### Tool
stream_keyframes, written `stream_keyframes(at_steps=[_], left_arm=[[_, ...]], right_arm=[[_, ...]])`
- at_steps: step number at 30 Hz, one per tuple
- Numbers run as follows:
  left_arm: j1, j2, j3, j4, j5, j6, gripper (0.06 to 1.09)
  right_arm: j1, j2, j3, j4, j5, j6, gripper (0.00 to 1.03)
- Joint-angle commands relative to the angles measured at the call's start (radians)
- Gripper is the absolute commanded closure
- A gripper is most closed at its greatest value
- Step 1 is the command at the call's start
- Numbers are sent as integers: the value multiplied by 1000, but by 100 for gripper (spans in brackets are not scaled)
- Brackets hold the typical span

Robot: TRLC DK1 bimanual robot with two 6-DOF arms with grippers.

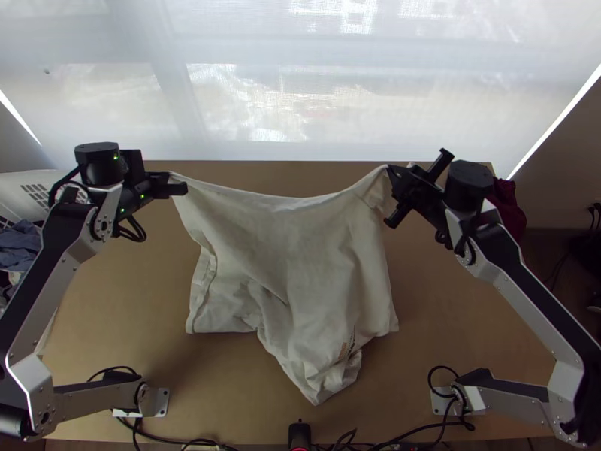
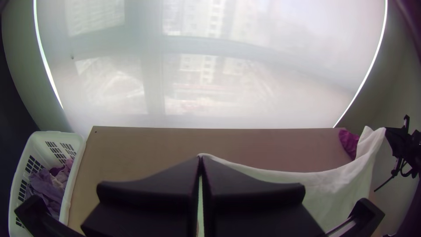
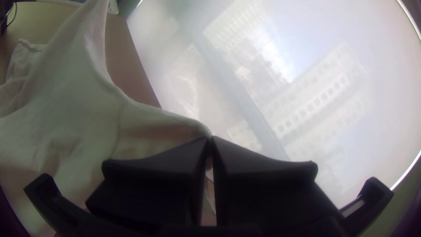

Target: Fold the t-shirt

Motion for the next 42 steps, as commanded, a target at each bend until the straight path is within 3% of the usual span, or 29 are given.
stream_keyframes(at_steps=[1,10,25,35,42], left_arm=[[79,198,19,157,-20,3,105],[145,425,167,213,-54,-14,105],[126,665,360,247,-93,-23,105],[73,810,584,220,-124,-14,105],[71,816,593,193,-141,-3,105]], right_arm=[[-37,285,152,69,-1,-2,100],[-74,568,377,75,1,5,100],[-42,850,641,72,31,5,100],[-20,965,848,52,63,28,100],[1,986,873,34,80,68,100]])
